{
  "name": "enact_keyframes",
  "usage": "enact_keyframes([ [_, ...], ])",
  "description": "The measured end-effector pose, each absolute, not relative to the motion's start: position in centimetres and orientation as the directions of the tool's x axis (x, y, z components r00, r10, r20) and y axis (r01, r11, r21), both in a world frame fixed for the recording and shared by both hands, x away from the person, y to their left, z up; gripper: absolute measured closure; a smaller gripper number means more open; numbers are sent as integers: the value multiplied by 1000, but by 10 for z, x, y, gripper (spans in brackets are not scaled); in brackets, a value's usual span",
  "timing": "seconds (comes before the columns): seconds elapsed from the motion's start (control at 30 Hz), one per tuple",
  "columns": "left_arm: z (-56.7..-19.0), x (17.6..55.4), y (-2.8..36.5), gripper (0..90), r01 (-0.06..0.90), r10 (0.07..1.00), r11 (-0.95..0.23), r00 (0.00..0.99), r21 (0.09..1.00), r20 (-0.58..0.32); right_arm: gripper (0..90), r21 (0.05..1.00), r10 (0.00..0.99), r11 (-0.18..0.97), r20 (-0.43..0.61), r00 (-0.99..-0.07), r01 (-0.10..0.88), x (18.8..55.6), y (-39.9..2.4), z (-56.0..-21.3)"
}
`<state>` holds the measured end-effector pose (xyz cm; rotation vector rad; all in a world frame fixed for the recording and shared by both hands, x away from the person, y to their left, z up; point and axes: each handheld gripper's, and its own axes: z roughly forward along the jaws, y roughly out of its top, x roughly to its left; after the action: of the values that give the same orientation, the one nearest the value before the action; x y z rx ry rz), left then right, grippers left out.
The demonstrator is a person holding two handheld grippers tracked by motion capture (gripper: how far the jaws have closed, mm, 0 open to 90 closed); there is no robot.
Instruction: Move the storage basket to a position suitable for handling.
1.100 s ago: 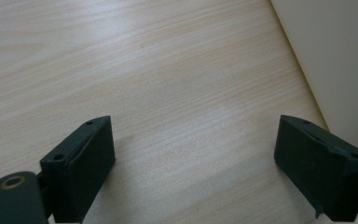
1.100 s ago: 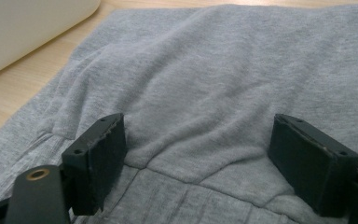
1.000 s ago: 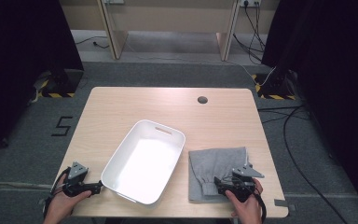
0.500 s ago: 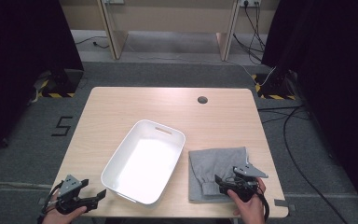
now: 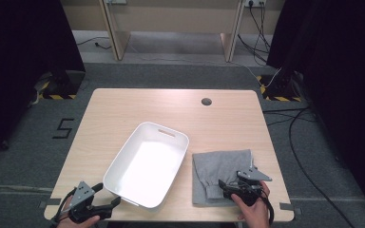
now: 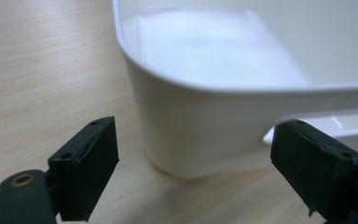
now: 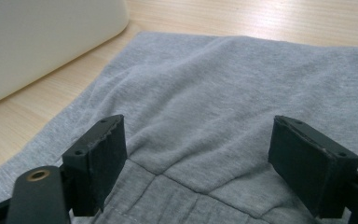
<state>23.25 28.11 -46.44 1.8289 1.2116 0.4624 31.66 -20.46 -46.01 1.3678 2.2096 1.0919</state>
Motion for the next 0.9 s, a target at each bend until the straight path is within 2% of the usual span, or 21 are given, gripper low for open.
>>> enact_keyframes([
  [0.07, -465, 236, 279, 123, 559, 879, -146, 452, 816, -152, 200, 744, 863, 252, 116, -492, 619, 317, -205, -461],
  [0.23, -465, 246, 283, 133, 547, 898, -144, 422, 825, -123, 202, 749, 860, 252, 118, -497, 613, 317, -206, -460],
  [0.37, -467, 263, 292, 143, 561, 917, -107, 374, 821, -136, 203, 749, 857, 254, 119, -502, 612, 317, -206, -459],
  [0.47, -468, 287, 298, 144, 586, 930, -66, 330, 807, -163, 205, 749, 854, 253, 125, -505, 613, 317, -206, -458],
  [0.6, -469, 305, 299, 146, 586, 936, -66, 318, 808, -154, 205, 753, 849, 259, 121, -514, 605, 317, -205, -456],
  [0.7, -470, 324, 301, 148, 602, 935, -35, 302, 798, -187, 208, 754, 844, 262, 124, -522, 602, 318, -204, -455],
  [0.8, -469, 345, 296, 151, 602, 941, -60, 300, 797, -156, 209, 754, 839, 267, 125, -529, 601, 319, -203, -454],
  [0.9, -470, 357, 295, 151, 610, 943, -42, 286, 791, -170, 209, 751, 838, 267, 128, -530, 604, 320, -202, -454],
])
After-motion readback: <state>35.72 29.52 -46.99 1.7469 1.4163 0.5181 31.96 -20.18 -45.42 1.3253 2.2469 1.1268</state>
